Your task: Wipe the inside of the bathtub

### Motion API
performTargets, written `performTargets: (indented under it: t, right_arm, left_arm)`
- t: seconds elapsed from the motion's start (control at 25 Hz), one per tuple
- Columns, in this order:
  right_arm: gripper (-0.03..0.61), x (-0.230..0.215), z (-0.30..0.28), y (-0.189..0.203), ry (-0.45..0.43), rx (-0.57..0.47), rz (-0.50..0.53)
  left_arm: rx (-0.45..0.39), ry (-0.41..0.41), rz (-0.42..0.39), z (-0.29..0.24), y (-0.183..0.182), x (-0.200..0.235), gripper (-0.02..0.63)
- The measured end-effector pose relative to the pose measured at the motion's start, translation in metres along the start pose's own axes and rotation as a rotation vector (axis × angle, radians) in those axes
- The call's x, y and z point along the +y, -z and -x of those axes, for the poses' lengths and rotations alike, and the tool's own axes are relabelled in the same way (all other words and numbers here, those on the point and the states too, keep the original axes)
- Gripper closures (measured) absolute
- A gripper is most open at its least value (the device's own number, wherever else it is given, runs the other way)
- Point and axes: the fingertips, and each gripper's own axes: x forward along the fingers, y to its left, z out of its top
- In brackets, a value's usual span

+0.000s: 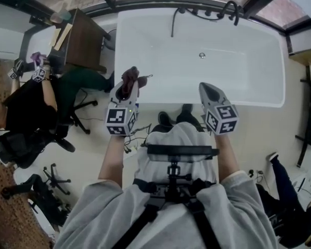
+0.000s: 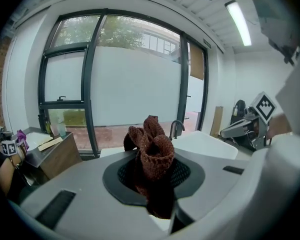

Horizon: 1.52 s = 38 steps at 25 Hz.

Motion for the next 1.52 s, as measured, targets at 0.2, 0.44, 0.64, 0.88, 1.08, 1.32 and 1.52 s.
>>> performTargets:
  t: [0.2,0.44,0.64,0.88,1.08,1.32,1.52]
  right_arm:
    - [0.572,-0.008,0.024,0.001,0.066,-0.019,-0.010]
    - [0.572,-0.055,0.055,0.012,0.136,-0.012,0.000]
    - [0.574,-0.088,0.077,0.018,0.123,-0.009,0.010]
    - [0.574,-0.115,0.114,0.024,0.101,0.003,0.024]
    - [0.574,-0.153,0.128,0.046,0.070,0.000,0.021]
    - [0.574,-0.158,0.150,0.044,0.068,-0.001,0.020]
    - [0.574,-0.154,0.156,0.048,0.069,-0.014,0.030]
  left_arm:
    - [-0.012,0.012,-0.022,0.010,-0.003,0.002,0.531]
    - [-0.027,0.005,-0.027,0.022,-0.007,-0.027,0.531]
    - [-0.010,-0.037,-0.004,0.029,0.001,-0.059,0.531]
    - [0.016,-0.083,0.017,0.042,-0.003,-0.102,0.531]
    - [0.017,-0.118,-0.008,0.034,-0.001,-0.144,0.531]
    - [0.022,-0.123,0.011,0.044,-0.006,-0.161,0.531]
    - [0.021,-0.117,0.029,0.050,0.000,-0.168,0.531]
